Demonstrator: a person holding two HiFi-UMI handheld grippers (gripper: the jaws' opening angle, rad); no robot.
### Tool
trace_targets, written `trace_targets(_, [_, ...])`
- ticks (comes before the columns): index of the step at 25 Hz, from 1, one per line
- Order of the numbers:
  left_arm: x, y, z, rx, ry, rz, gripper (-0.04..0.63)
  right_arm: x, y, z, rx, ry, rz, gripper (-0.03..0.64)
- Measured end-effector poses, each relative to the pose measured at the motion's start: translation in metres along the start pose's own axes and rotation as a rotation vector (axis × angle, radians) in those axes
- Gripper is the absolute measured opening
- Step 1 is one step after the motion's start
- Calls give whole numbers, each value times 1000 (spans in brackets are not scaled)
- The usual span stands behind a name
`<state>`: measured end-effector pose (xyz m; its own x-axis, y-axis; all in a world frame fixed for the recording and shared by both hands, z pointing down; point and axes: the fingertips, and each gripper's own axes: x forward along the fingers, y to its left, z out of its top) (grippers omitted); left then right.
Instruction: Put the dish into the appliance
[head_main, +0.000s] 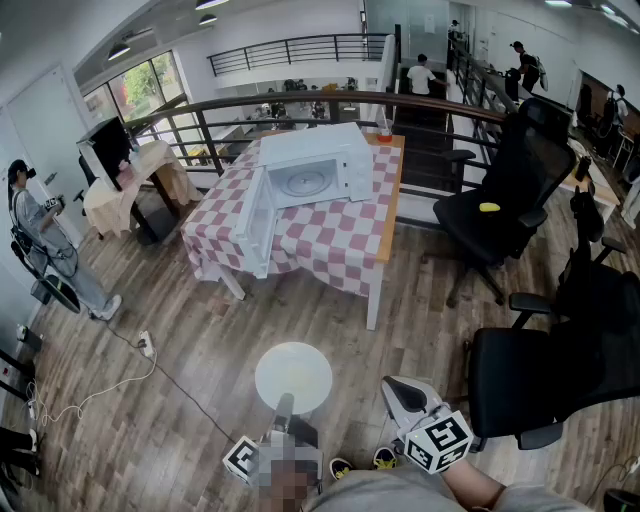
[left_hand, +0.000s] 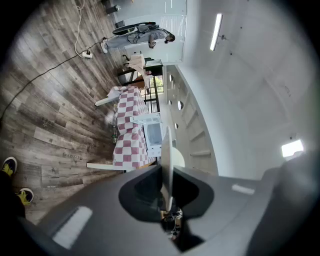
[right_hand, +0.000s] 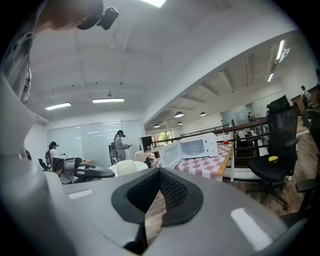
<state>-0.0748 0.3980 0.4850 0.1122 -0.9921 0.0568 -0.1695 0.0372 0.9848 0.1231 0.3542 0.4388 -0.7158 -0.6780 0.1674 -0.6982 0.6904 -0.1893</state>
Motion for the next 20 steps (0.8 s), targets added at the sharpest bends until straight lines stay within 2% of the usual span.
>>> trace_targets(15, [-13, 0, 14, -3, 10, 7, 29, 11, 31, 4, -14, -4, 31, 0])
trace_targets(20, [-22, -1, 22, -1, 14, -3, 29, 10, 54, 2, -18, -1, 89, 0])
